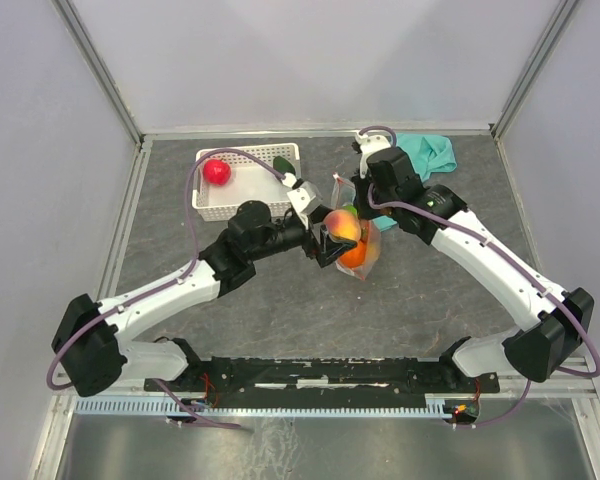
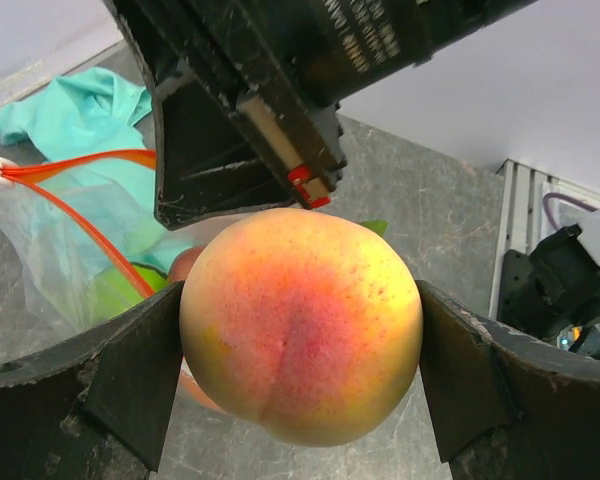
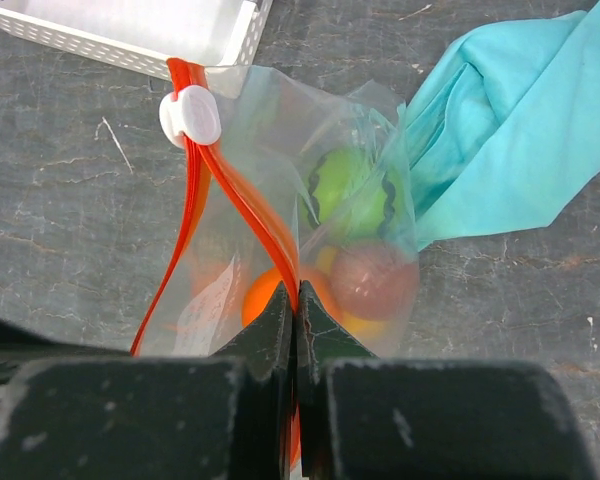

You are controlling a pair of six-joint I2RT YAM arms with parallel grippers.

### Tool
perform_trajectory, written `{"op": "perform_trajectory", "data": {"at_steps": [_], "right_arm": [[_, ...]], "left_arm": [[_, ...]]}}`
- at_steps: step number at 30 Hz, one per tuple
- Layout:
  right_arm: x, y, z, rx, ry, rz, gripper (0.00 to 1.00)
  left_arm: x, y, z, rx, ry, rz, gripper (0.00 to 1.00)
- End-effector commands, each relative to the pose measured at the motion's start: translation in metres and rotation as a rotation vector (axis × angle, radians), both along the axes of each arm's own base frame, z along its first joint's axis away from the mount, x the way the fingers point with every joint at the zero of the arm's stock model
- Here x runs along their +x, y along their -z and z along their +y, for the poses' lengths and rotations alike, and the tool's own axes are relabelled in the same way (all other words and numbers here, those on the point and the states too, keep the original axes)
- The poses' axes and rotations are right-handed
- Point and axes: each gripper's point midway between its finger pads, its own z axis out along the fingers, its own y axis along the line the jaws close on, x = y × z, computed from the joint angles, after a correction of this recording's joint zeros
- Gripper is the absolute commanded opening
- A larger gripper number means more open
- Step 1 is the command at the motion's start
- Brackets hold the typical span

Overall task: Place the food in the zip-top bag and seal the zipper
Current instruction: Place the fake fruit in the zipper food storage bag.

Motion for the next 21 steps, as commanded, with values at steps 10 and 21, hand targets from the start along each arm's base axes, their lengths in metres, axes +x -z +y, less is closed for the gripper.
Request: {"op": "perform_trajectory", "data": {"at_steps": [10,21], "right_arm": [[0.004,-0.025,0.003,0.048,0.002,-0.055,0.02],[0.005,-0.019,0.02,0.094,-0.036,-0.014,0.02]], "left_arm": [[0.042,0.039,0.019,0.208,-0.228,-0.022,0.65],[0.066,0.034,0.026,0.196,-0.381,0.013,0.69]]}}
